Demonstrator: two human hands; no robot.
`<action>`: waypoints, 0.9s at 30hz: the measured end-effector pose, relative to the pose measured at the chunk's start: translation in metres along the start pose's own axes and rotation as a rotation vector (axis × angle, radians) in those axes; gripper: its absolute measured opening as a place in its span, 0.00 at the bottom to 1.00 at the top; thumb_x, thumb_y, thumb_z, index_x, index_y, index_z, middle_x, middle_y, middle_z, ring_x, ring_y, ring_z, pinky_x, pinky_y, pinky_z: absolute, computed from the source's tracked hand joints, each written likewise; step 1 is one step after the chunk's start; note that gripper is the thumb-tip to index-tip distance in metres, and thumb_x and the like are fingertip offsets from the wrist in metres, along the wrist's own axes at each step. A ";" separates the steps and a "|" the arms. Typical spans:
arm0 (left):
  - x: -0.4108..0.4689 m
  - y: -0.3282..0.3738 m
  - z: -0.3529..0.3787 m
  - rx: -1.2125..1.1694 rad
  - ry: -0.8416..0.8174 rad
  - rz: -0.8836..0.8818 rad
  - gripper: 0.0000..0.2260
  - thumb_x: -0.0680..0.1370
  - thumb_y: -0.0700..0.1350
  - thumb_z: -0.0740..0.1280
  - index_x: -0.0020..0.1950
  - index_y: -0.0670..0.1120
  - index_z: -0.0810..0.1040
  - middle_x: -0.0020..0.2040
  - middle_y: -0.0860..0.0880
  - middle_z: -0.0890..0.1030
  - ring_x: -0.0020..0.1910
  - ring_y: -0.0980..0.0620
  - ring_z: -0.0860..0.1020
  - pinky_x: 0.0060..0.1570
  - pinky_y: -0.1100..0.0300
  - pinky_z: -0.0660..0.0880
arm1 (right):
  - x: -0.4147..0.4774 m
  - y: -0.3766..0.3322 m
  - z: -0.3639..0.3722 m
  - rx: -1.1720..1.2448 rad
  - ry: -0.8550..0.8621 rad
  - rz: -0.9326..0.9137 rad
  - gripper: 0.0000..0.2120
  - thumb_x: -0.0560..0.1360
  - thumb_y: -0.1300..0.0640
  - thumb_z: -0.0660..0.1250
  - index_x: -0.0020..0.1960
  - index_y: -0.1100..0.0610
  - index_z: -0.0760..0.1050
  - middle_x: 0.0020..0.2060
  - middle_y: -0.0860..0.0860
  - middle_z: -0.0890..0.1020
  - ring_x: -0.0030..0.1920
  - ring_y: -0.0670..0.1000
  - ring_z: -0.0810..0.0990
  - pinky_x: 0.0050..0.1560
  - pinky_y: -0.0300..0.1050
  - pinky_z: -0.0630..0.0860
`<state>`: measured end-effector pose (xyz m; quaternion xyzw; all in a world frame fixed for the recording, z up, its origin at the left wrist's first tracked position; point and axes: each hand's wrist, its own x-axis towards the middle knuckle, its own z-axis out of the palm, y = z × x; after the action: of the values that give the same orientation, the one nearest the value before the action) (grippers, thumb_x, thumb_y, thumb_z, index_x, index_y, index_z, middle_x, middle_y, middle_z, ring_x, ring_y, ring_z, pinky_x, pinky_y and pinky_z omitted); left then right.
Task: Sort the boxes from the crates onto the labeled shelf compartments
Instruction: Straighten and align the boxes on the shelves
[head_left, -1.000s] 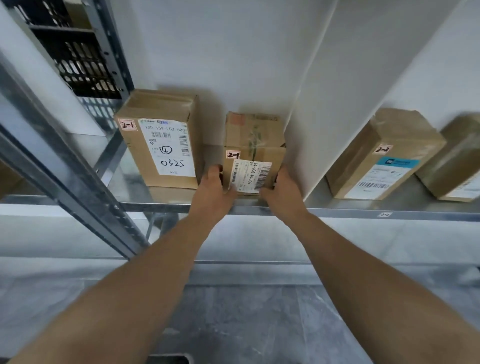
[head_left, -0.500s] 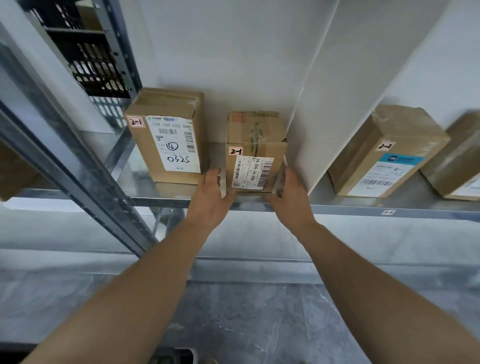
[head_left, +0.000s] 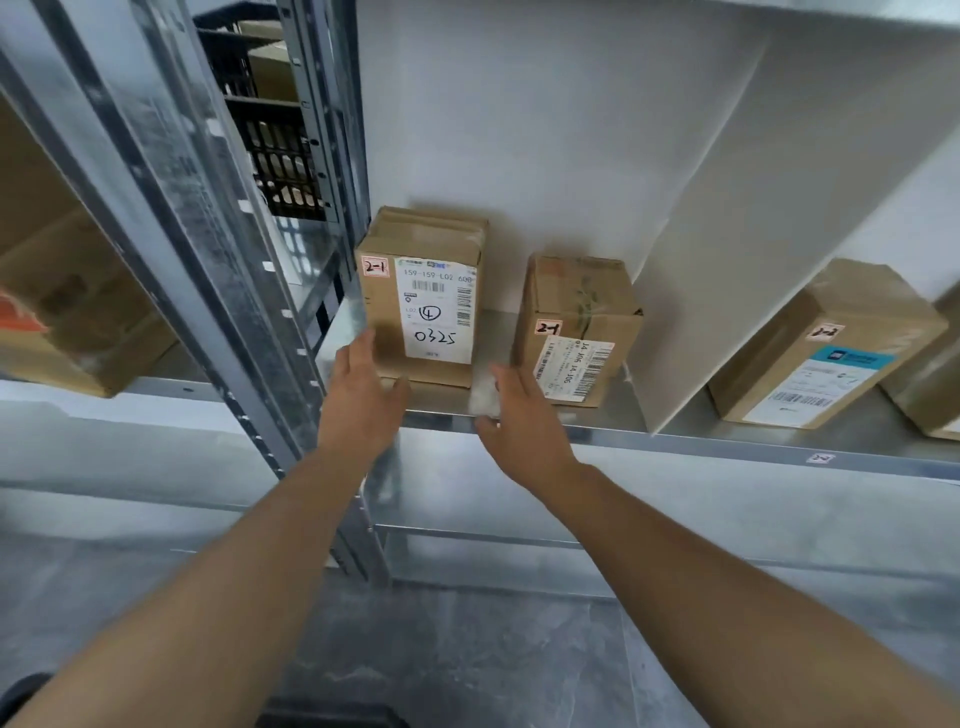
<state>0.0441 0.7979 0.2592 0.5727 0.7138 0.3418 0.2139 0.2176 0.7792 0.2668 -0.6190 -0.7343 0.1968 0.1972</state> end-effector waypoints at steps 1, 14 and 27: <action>0.006 0.000 -0.001 -0.021 -0.004 -0.007 0.29 0.77 0.43 0.66 0.76 0.47 0.58 0.71 0.46 0.65 0.68 0.46 0.68 0.65 0.45 0.69 | 0.008 -0.006 0.001 0.019 -0.004 0.020 0.25 0.77 0.62 0.64 0.72 0.60 0.60 0.66 0.57 0.69 0.65 0.57 0.69 0.62 0.45 0.68; 0.060 0.002 0.002 -0.177 -0.110 -0.160 0.23 0.77 0.36 0.61 0.71 0.43 0.61 0.68 0.45 0.70 0.66 0.42 0.70 0.60 0.51 0.68 | 0.069 -0.025 0.024 0.307 -0.045 0.282 0.33 0.72 0.64 0.68 0.73 0.52 0.58 0.66 0.55 0.72 0.65 0.59 0.73 0.63 0.56 0.75; 0.042 -0.027 0.008 -0.196 -0.109 -0.142 0.21 0.74 0.37 0.64 0.67 0.45 0.67 0.60 0.46 0.74 0.57 0.45 0.74 0.52 0.54 0.72 | 0.066 -0.016 0.026 0.350 -0.018 0.209 0.24 0.74 0.70 0.61 0.69 0.57 0.67 0.65 0.55 0.76 0.63 0.56 0.75 0.54 0.40 0.69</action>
<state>0.0210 0.8373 0.2382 0.5146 0.7030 0.3624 0.3311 0.1801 0.8411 0.2561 -0.6465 -0.6224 0.3461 0.2737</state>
